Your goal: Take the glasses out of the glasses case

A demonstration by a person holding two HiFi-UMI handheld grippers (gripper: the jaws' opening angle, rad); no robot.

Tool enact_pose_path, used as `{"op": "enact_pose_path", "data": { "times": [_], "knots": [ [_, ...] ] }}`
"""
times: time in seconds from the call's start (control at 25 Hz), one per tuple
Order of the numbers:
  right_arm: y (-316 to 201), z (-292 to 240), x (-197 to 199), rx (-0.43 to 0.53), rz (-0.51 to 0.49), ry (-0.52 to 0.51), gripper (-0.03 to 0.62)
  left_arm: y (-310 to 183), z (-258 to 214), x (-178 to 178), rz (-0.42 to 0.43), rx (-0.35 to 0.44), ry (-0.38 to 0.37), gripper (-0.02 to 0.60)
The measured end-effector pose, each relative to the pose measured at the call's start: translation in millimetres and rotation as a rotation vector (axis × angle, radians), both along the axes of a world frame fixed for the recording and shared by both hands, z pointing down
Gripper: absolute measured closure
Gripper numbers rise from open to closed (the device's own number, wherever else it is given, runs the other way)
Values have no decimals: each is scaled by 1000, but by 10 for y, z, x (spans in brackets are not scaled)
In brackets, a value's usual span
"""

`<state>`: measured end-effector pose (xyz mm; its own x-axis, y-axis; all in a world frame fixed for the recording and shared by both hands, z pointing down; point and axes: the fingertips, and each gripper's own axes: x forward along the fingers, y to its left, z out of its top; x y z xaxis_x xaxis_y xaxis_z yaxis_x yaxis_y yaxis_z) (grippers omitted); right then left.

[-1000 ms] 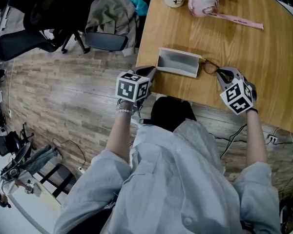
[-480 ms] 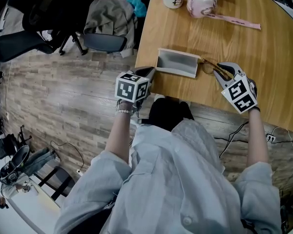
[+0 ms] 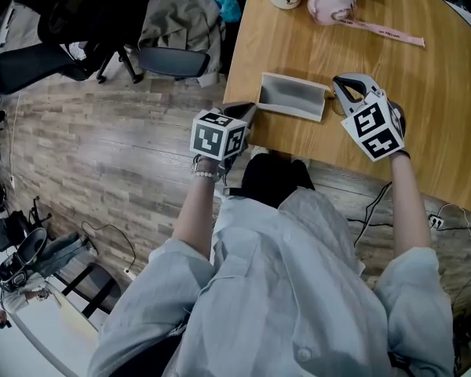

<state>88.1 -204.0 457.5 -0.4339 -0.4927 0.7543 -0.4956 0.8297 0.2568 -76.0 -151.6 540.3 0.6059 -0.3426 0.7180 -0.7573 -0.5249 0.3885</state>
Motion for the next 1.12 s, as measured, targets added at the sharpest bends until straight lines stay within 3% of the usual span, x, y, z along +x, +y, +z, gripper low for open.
{"op": "enact_pose_path", "data": {
  "times": [0.2,0.4,1.12],
  "knots": [
    [-22,121,-192,-1,-19,16,592,8,1,2,5,1,5,578],
    [-7,243,-254,-51,18,-16,592,13,-10,-2,2,3,14,578],
    [303,273,-355,-62,-10,-5,592,4,-12,-14,-2,6,39,578]
  ]
}}
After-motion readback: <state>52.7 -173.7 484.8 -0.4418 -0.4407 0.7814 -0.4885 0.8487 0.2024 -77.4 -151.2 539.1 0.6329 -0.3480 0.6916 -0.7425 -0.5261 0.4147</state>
